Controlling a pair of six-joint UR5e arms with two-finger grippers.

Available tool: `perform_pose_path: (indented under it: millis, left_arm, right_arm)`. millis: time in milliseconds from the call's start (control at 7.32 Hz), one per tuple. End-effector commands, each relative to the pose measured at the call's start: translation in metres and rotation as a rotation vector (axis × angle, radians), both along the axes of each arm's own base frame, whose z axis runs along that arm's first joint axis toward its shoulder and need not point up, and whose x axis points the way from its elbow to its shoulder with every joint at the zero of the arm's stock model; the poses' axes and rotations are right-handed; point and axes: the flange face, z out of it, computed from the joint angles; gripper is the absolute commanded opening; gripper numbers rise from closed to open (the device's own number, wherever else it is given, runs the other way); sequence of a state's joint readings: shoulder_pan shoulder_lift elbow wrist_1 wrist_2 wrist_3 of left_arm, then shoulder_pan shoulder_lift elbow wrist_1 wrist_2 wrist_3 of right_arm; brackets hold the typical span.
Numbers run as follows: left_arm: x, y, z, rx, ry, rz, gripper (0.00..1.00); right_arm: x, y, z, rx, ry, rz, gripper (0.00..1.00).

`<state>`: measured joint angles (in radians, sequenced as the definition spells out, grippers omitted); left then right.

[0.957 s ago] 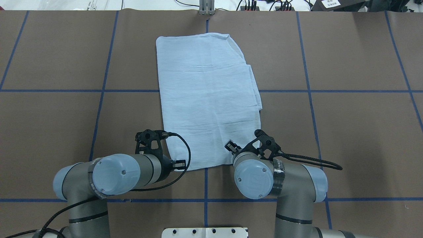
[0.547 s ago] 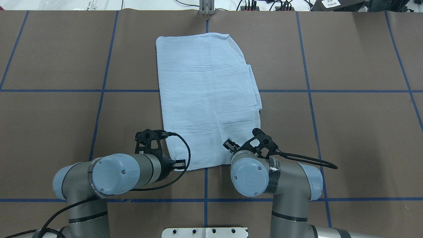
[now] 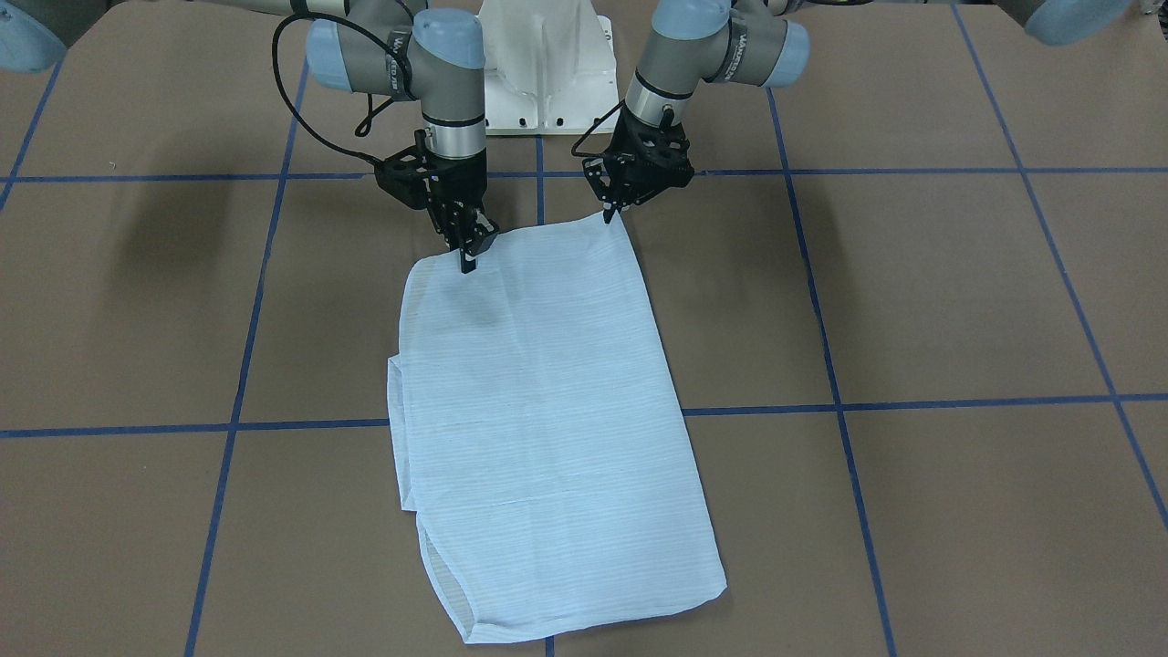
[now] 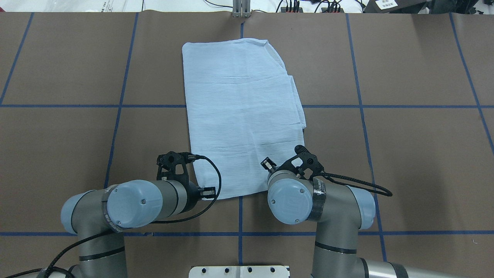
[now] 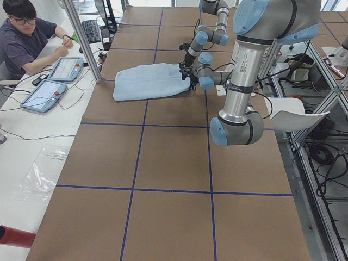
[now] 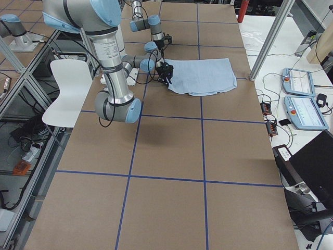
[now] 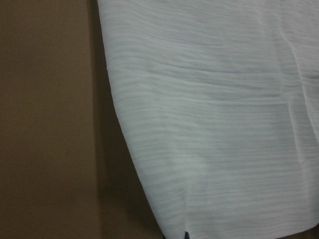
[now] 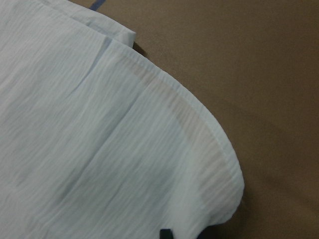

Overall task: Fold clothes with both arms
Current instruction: 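Grasp the near shirt edge with both grippers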

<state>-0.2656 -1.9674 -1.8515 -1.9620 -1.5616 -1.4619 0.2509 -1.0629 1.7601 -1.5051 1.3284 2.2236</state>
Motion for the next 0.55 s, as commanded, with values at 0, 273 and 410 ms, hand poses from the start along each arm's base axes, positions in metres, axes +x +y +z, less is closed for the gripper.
perform_pose_path:
  millis: [0,273,410]
  left_arm:
    - [0.000,0.000,0.000,0.001,0.000,0.001,0.00]
    - [-0.004,0.000,-0.006,0.011,0.009,0.005,0.00]
    - [-0.021,0.003,-0.023,0.027,-0.012,0.023,0.00]
  right_arm:
    - [-0.002,-0.004,-0.009,0.003,-0.015,0.008,0.00]
    - [0.006,-0.012,-0.029,0.013,-0.045,0.022,0.00]
    - [0.025,-0.010,-0.044,0.025,-0.082,0.025,0.00]
